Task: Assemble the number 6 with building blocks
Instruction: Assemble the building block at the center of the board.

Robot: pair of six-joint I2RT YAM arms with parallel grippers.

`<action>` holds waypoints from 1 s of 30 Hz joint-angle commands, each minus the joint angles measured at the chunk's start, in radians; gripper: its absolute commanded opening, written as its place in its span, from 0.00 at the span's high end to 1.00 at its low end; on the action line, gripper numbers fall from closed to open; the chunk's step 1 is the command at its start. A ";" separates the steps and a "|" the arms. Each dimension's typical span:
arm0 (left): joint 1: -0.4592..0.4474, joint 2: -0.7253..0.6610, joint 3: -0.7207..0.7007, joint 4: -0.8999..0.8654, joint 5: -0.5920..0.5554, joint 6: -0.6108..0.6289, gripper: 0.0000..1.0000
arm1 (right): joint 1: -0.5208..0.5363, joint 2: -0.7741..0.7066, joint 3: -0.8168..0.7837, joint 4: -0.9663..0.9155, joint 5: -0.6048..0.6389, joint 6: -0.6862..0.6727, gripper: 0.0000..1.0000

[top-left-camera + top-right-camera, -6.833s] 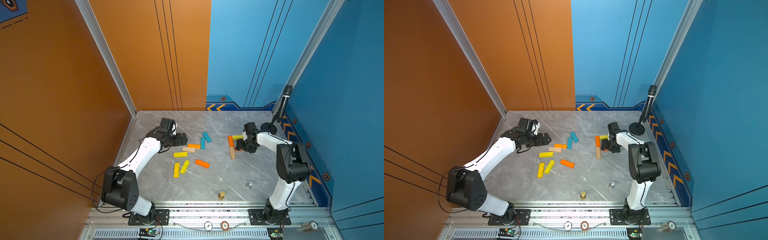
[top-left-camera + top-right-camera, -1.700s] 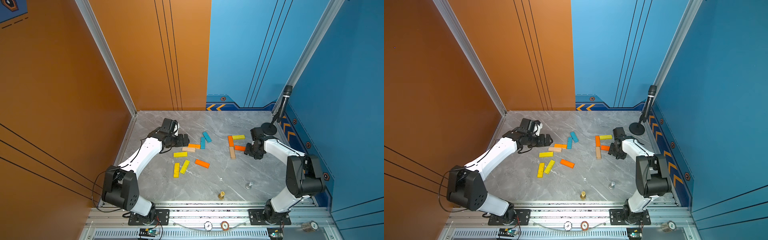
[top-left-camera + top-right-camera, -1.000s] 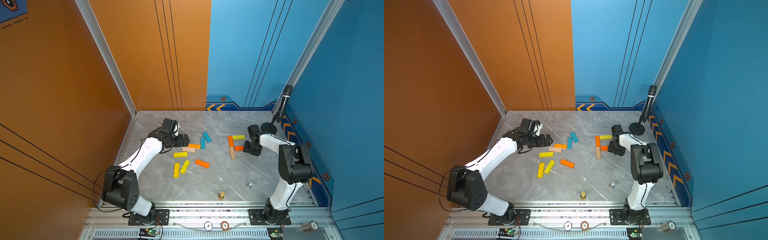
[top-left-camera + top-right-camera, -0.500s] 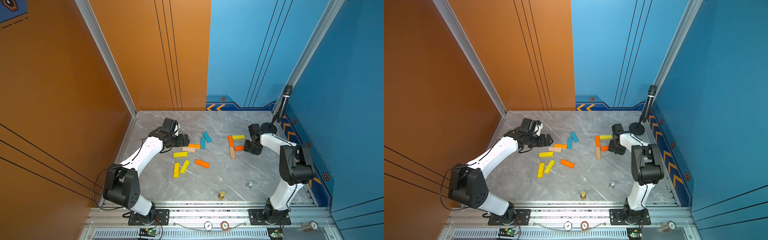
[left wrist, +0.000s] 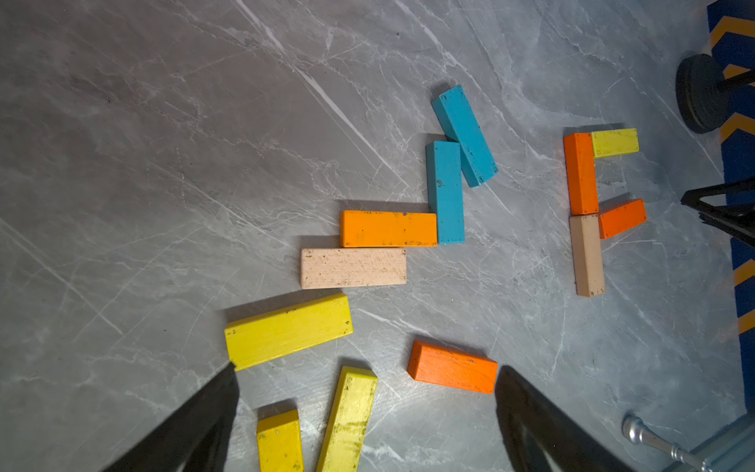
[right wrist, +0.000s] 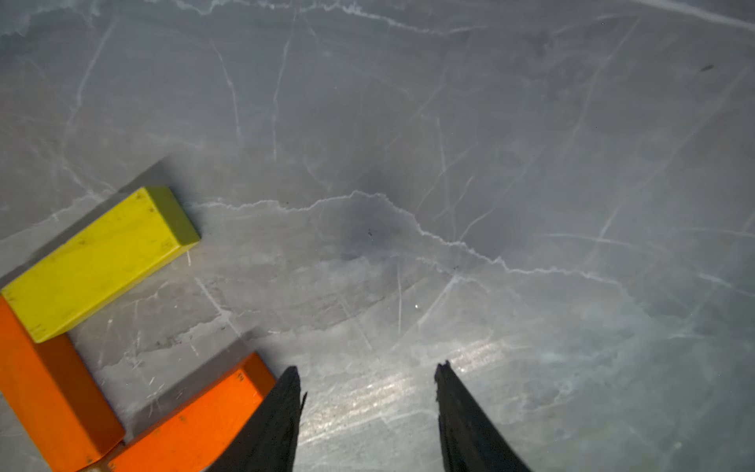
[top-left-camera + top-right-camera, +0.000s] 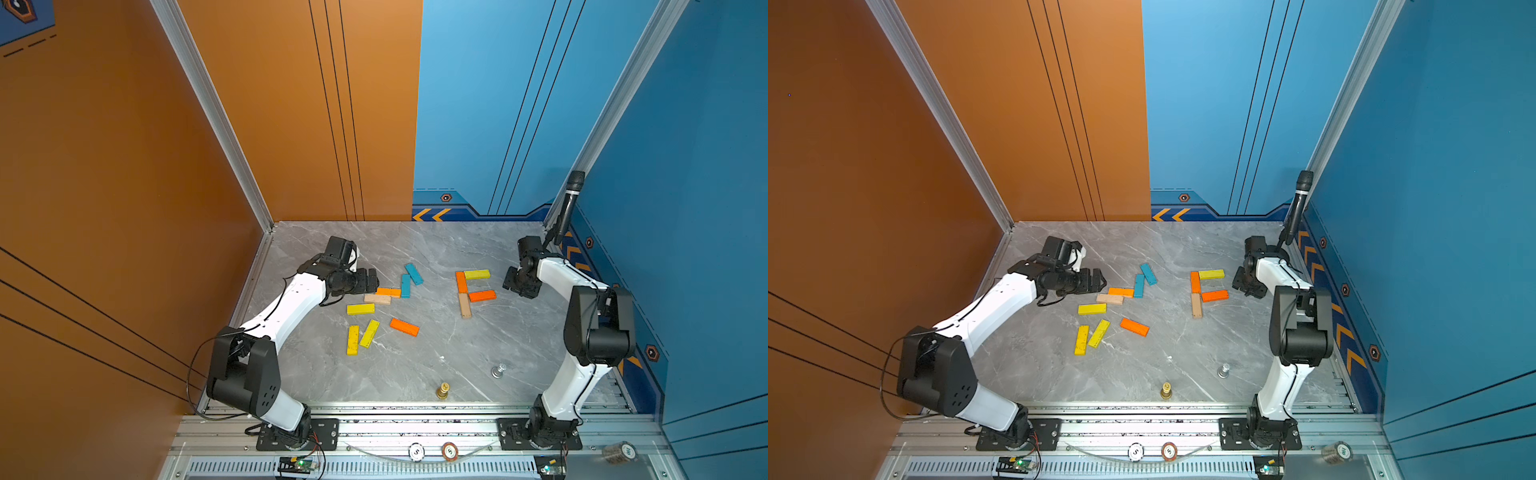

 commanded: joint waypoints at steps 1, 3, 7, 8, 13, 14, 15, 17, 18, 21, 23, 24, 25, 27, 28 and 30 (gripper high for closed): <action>0.002 0.005 0.029 -0.028 -0.003 0.019 0.02 | -0.006 0.029 0.050 -0.056 0.015 -0.100 0.44; 0.002 0.013 0.034 -0.027 0.004 0.019 0.02 | -0.013 0.057 0.093 -0.093 -0.017 -0.164 0.41; 0.001 0.020 0.034 -0.027 0.016 0.016 0.02 | -0.024 0.103 0.163 -0.148 -0.025 -0.260 0.39; -0.001 0.020 0.034 -0.027 0.014 0.015 0.02 | -0.026 0.112 0.172 -0.158 -0.031 -0.278 0.38; -0.005 0.028 0.034 -0.027 0.012 0.016 0.02 | -0.011 0.129 0.192 -0.187 -0.020 -0.317 0.37; -0.006 0.030 0.035 -0.027 0.015 0.015 0.02 | -0.006 0.129 0.192 -0.191 -0.010 -0.325 0.37; -0.007 0.031 0.036 -0.028 0.014 0.015 0.02 | -0.003 0.128 0.192 -0.194 -0.006 -0.330 0.36; -0.010 0.031 0.035 -0.027 0.013 0.017 0.02 | 0.001 0.125 0.189 -0.195 -0.008 -0.339 0.35; -0.011 0.030 0.034 -0.026 0.011 0.018 0.02 | 0.001 0.126 0.188 -0.195 -0.010 -0.342 0.34; -0.014 0.028 0.033 -0.027 0.008 0.019 0.02 | 0.005 0.131 0.186 -0.200 0.000 -0.353 0.32; -0.017 0.024 0.033 -0.028 0.004 0.021 0.02 | 0.005 0.134 0.183 -0.204 0.005 -0.357 0.31; -0.018 0.023 0.032 -0.029 0.003 0.020 0.02 | 0.006 0.137 0.182 -0.206 -0.001 -0.360 0.31; -0.019 0.022 0.032 -0.029 0.004 0.020 0.02 | 0.009 0.137 0.180 -0.206 -0.008 -0.362 0.31; -0.019 0.022 0.032 -0.029 0.004 0.020 0.02 | 0.018 0.139 0.182 -0.206 0.003 -0.364 0.30; -0.020 0.021 0.033 -0.028 0.004 0.020 0.02 | 0.023 0.144 0.184 -0.207 0.004 -0.367 0.29; -0.021 0.021 0.033 -0.028 0.004 0.021 0.02 | 0.033 0.155 0.187 -0.216 0.019 -0.371 0.29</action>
